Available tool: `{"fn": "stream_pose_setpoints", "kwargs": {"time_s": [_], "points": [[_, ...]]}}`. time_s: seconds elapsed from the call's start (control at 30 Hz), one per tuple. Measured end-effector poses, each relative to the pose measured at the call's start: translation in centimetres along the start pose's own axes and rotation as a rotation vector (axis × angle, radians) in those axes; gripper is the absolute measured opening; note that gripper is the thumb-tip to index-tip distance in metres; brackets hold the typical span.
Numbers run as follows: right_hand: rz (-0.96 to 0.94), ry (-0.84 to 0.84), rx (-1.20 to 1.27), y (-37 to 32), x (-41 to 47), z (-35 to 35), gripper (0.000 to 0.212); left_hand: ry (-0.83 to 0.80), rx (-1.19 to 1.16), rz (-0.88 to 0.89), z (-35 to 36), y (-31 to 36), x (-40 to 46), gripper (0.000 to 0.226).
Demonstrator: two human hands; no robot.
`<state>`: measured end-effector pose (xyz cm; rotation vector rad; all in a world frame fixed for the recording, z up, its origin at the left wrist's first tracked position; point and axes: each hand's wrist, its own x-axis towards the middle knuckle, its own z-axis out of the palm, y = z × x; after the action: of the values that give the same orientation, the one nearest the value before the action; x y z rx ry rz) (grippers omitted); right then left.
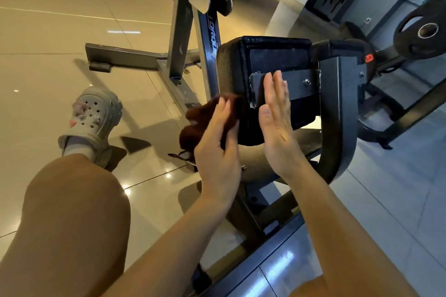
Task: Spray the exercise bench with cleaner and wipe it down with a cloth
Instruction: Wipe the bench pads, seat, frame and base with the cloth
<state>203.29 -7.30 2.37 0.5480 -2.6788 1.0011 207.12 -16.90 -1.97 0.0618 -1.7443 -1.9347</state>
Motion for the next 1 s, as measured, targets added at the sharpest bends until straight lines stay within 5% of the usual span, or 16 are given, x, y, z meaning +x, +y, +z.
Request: {"fn": "stream_pose_setpoints", "kwargs": {"time_s": [0.2,0.37,0.47,0.67,1.0], "points": [[0.006,-0.015,-0.001,0.0,0.1,-0.2,0.047,-0.118,0.085,-0.020,-0.7,-3.2,-7.1,0.050],[0.011,-0.025,0.019,0.0,0.2,-0.5,0.050,0.220,-0.271,-0.457,-1.7,0.9,-2.5,0.029],[0.005,-0.003,-0.010,0.1,0.1,-0.3,0.050,0.240,-0.221,-0.201,-2.6,3.3,1.0,0.022],[-0.021,-0.006,0.025,0.6,0.3,-0.2,0.048,-0.018,0.100,0.258,0.1,-0.4,1.1,0.044],[0.020,-0.035,-0.028,-0.2,0.1,-0.5,0.050,-0.225,0.072,-0.004,-2.9,-2.1,-1.7,0.045]]}}
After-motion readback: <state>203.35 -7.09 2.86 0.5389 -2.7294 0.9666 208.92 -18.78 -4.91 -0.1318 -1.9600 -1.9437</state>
